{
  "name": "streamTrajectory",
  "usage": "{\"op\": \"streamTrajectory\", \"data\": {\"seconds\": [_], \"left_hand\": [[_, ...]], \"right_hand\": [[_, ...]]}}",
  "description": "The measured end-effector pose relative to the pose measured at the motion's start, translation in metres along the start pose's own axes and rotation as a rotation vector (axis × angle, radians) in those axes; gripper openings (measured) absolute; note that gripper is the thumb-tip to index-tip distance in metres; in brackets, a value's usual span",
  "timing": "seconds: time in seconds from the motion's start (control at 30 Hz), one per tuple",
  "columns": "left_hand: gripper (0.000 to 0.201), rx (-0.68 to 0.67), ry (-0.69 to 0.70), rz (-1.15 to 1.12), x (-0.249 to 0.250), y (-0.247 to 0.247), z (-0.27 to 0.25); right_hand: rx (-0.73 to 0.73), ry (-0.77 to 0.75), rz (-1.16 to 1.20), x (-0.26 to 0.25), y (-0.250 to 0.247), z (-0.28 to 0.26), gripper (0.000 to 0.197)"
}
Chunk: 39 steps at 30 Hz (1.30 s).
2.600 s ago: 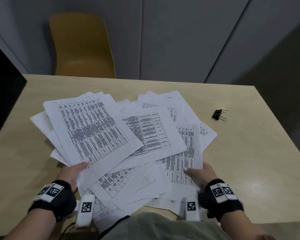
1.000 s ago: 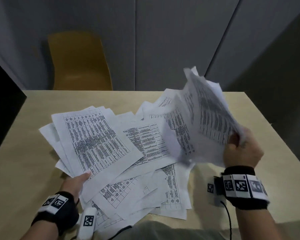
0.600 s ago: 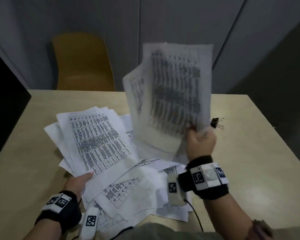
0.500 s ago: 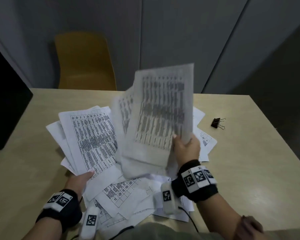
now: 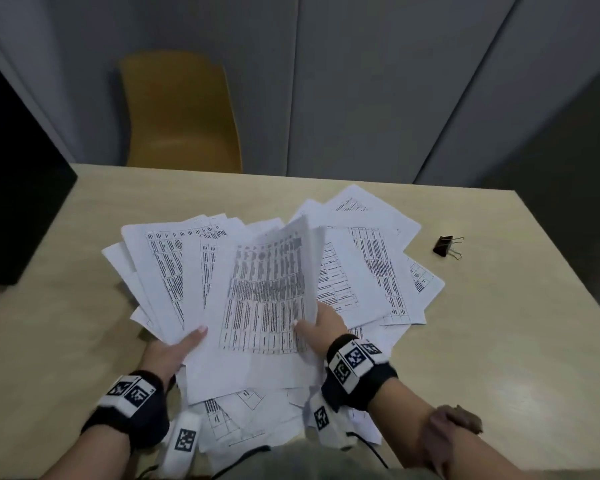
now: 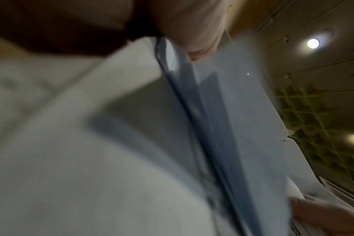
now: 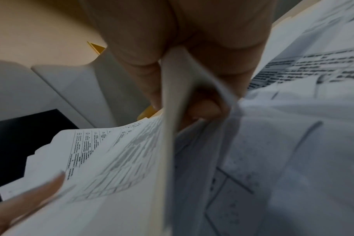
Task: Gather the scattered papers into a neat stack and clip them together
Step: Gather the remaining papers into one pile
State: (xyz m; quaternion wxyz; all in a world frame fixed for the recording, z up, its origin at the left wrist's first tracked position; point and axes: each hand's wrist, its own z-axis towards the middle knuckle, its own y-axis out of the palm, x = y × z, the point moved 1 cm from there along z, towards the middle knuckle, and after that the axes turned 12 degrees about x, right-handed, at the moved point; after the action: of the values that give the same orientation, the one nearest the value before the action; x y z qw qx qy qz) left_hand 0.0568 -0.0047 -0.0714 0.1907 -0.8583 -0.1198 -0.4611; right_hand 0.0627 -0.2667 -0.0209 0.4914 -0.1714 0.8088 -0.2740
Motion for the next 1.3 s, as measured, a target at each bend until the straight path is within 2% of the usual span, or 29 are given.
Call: {"op": "streamTrajectory", "data": {"seconds": [0.1, 0.17, 0.3, 0.37, 0.43, 0.5, 0.53, 0.63, 0.7, 0.8, 0.9, 1.17, 1.23, 1.3], "left_hand": [[0.035, 0.006, -0.011, 0.029, -0.008, -0.003, 0.008], [0.032, 0.019, -0.056, -0.012, -0.007, -0.002, 0.006], [0.036, 0.061, -0.142, -0.108, -0.01, -0.004, 0.013], [0.035, 0.075, -0.163, -0.147, -0.009, -0.005, 0.012], [0.032, 0.067, -0.182, -0.207, -0.008, -0.006, 0.014], [0.026, 0.061, -0.216, -0.24, -0.007, -0.006, 0.014], [0.022, 0.054, -0.224, -0.246, -0.006, -0.007, 0.014], [0.014, 0.051, -0.235, -0.265, -0.006, -0.009, 0.015], [0.013, 0.05, -0.228, -0.264, -0.005, -0.01, 0.012], [0.013, 0.048, -0.221, -0.244, -0.005, -0.009, 0.013], [0.012, 0.047, -0.238, -0.241, -0.006, -0.01, 0.014], [0.018, 0.067, -0.252, -0.222, -0.009, -0.01, 0.018], [0.019, 0.071, -0.253, -0.225, -0.009, -0.01, 0.019], [0.016, 0.065, -0.248, -0.223, -0.007, -0.01, 0.018]], "right_hand": [[-0.079, -0.014, -0.036, 0.006, 0.001, 0.002, 0.044], [-0.034, -0.022, 0.025, 0.01, -0.008, 0.004, 0.043], [0.341, 0.055, 0.154, 0.031, -0.046, 0.017, 0.034], [0.525, 0.123, 0.103, 0.05, -0.071, 0.029, 0.04], [0.638, 0.271, -0.001, 0.067, -0.093, 0.037, 0.049], [0.627, 0.407, -0.093, 0.078, -0.106, 0.039, 0.062], [0.602, 0.428, -0.136, 0.081, -0.108, 0.038, 0.067], [0.564, 0.392, -0.195, 0.085, -0.107, 0.038, 0.073], [0.561, 0.389, -0.141, 0.086, -0.104, 0.041, 0.067], [0.56, 0.391, -0.043, 0.085, -0.1, 0.04, 0.04], [0.534, 0.298, -0.048, 0.085, -0.098, 0.032, 0.021], [0.136, 0.274, -0.102, 0.097, -0.082, -0.013, 0.017], [0.181, 0.257, -0.107, 0.099, -0.085, -0.018, 0.023], [0.375, 0.269, -0.069, 0.1, -0.093, -0.014, 0.047]]}}
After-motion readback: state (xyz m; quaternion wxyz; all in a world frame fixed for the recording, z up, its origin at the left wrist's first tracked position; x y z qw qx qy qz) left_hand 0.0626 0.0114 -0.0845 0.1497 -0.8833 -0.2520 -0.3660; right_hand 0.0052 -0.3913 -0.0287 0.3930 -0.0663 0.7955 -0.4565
